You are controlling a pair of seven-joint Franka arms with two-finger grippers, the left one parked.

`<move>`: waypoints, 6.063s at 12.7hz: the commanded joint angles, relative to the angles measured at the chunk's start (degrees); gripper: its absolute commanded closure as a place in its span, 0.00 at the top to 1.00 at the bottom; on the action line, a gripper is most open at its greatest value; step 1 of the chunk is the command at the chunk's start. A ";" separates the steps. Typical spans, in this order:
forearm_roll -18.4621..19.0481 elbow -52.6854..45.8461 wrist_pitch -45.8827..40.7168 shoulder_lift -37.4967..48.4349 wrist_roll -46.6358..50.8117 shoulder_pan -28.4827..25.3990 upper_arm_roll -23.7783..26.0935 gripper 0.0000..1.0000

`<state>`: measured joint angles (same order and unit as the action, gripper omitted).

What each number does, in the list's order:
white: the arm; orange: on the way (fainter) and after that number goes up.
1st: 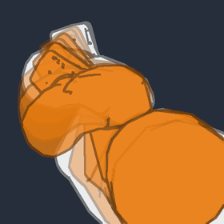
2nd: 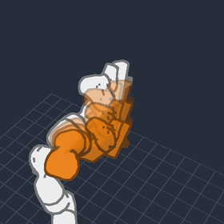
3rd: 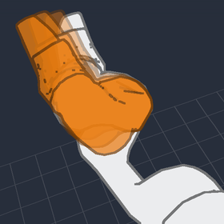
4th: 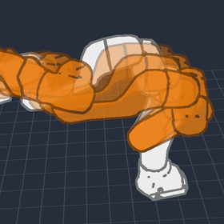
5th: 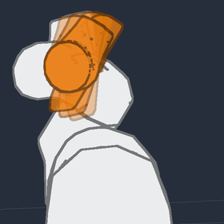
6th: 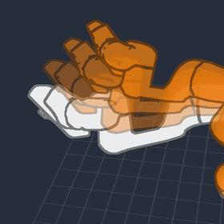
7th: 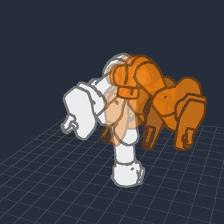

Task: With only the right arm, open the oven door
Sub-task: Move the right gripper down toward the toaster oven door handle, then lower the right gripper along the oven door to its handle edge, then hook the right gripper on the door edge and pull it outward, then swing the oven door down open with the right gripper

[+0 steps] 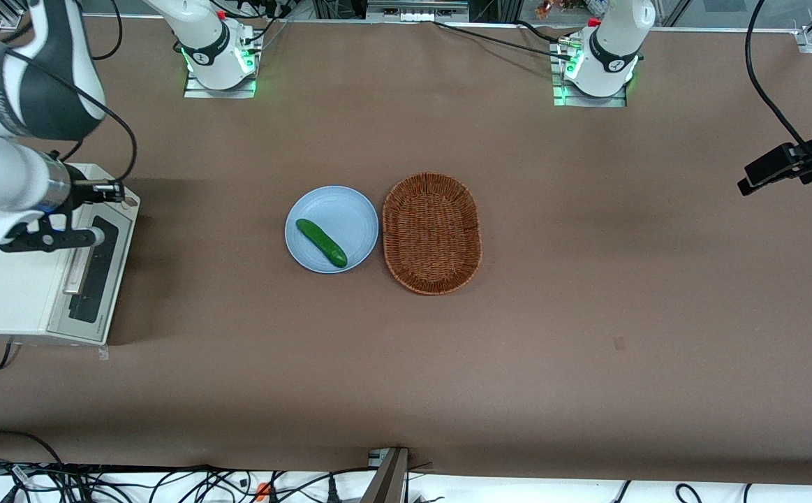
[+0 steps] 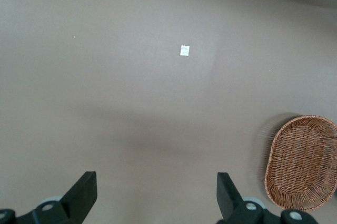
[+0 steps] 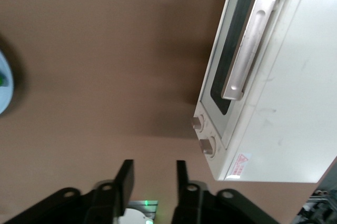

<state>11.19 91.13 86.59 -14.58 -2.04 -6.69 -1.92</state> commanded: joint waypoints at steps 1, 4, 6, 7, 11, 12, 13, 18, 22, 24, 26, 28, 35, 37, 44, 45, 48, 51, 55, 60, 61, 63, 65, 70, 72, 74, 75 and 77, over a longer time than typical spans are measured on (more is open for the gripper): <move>6.62 -0.51 1.29 -2.54 0.28 -1.04 0.07 0.02; 13.22 -0.69 4.54 -6.15 0.28 -1.22 0.07 0.00; 15.52 -0.69 7.26 -8.79 0.28 -1.22 -0.19 0.00; 16.75 -0.69 8.49 -9.67 0.20 -0.87 -0.36 0.00; 19.04 -0.60 10.09 -11.08 -0.51 0.27 -0.63 0.00; 19.66 -0.60 10.09 -11.17 -0.60 0.71 -0.63 0.00; 19.84 -0.60 10.18 -11.43 -0.94 1.76 -0.63 0.00; 18.96 -0.16 12.46 -13.54 -2.09 4.14 -0.63 0.00; 18.61 -0.51 12.55 -14.07 -1.48 3.70 -0.54 0.00; 18.52 -0.69 12.55 -14.51 -1.39 3.61 -0.45 0.00; 15.47 -0.69 12.55 -14.51 -0.95 3.61 -0.37 0.00; 13.69 -0.69 12.90 -14.77 1.59 3.00 -0.19 0.00; 8.77 -0.51 20.27 -19.24 2.22 2.82 -0.10 0.00; 8.67 -0.42 22.12 -20.22 2.30 3.00 -0.10 0.00; 8.59 -0.69 27.14 -25.75 1.95 3.61 -0.10 0.00; 8.59 -0.60 27.75 -26.20 2.21 4.05 -0.10 0.00; 6.92 -0.60 28.54 -27.34 1.95 4.14 -0.10 0.00; 6.04 -0.60 29.34 -27.96 2.22 4.14 -0.10 0.00; -1.94 -0.60 28.81 -27.96 3.00 3.35 -0.10 0.00; -7.93 -0.86 28.63 -27.69 7.83 0.99 0.07 0.00; -8.11 -1.38 28.55 -27.69 8.28 0.54 0.07 0.00; -11.69 -1.83 28.19 -27.87 10.11 -0.07 0.16 0.00; -12.68 -2.09 28.19 -27.87 9.77 -0.60 0.07 0.00; -12.51 -8.85 22.40 -26.82 6.18 0.18 -0.45 0.71; -12.77 -8.86 20.12 -24.28 4.42 0.45 -0.54 0.98; -12.86 -8.86 17.75 -20.59 4.06 0.45 -0.63 1.00; -12.86 -8.95 16.08 -18.66 4.06 0.54 -0.80 1.00; -12.95 -9.04 11.70 -14.79 4.06 1.41 -1.33 1.00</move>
<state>-0.29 81.09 102.12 -33.70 3.38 -6.28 -2.80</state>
